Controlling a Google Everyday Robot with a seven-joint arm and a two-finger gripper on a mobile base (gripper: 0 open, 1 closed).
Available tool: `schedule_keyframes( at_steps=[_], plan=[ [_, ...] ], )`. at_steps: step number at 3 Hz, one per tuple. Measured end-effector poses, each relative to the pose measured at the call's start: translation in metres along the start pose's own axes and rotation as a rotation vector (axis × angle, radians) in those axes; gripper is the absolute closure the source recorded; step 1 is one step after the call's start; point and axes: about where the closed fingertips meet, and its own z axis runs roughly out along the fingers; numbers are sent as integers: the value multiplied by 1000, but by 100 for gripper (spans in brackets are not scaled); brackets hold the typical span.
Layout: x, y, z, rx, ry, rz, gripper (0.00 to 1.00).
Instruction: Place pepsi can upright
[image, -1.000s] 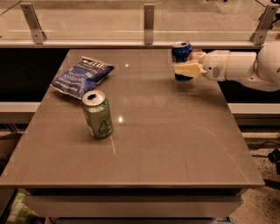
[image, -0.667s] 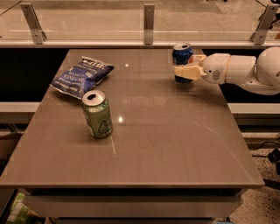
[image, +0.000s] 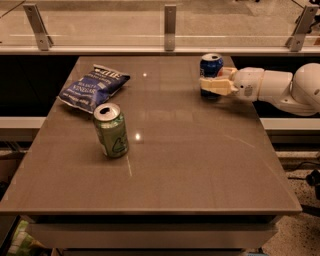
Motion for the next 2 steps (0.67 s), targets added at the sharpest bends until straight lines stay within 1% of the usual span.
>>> schedule_keyframes(
  at_steps=[1, 2],
  plan=[
    [-1, 0, 1, -2, 0, 1, 83],
    [-3, 1, 0, -2, 0, 1, 59]
  ],
)
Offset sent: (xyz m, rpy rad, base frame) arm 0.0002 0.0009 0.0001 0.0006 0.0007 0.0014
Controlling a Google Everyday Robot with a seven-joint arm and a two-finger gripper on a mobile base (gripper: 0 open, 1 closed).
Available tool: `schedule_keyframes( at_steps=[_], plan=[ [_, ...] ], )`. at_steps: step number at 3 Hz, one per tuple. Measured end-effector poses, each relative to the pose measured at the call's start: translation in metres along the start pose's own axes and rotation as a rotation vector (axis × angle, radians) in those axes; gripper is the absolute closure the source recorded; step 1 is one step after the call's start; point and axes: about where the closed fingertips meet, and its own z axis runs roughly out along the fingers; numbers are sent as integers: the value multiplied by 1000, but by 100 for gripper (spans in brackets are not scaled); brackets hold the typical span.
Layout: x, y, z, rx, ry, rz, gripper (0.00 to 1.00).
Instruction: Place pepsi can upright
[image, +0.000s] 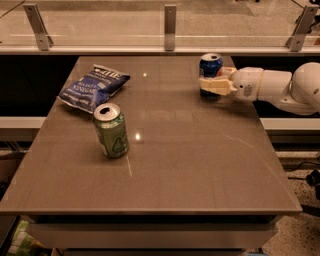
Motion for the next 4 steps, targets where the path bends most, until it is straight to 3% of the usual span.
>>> schedule_keyframes(
  at_steps=[2, 3, 4],
  plan=[
    [0, 0, 0, -1, 0, 0, 12],
    [0, 2, 3, -5, 0, 0, 0],
    [0, 2, 3, -5, 0, 0, 0]
  ],
)
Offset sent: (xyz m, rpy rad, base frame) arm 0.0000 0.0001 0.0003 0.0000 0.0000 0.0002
